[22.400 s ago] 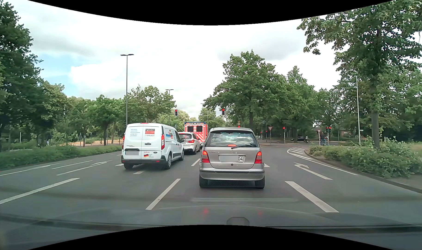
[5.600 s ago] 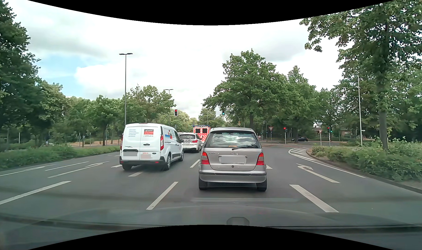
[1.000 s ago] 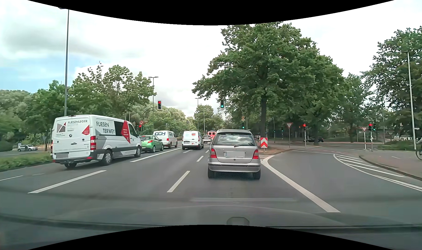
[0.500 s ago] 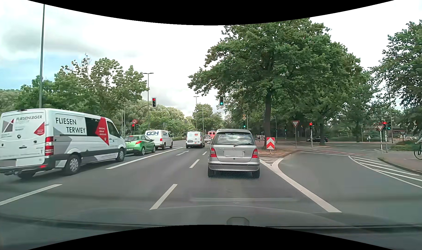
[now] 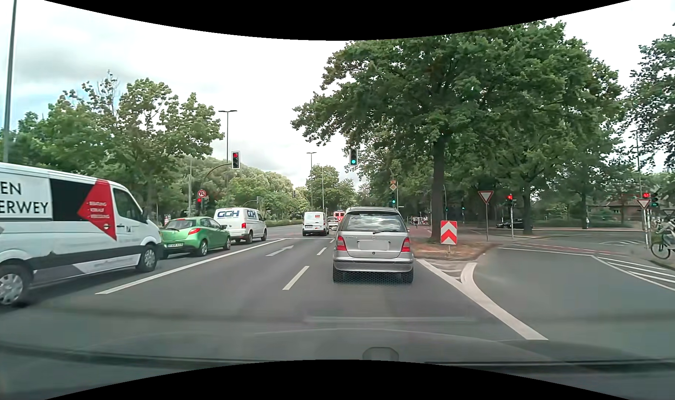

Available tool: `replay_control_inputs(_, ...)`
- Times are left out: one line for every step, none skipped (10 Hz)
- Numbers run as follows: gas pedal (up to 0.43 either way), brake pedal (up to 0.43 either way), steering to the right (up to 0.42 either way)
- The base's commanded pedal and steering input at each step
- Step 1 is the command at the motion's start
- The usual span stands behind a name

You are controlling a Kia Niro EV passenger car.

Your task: Follow the waypoints while adhering to traffic rules and regulations

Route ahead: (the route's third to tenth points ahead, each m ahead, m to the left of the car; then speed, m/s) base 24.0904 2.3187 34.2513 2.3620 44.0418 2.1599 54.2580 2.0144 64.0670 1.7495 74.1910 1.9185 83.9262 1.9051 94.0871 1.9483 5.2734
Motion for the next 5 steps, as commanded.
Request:
replay_control_inputs(0.197,0.018,0.001)
replay_control_inputs(0.209,0.018,0.001)
replay_control_inputs(0.22,0.018,0.001)
replay_control_inputs(0.228,0.018,0.001)
replay_control_inputs(0.228,0.018,0.001)
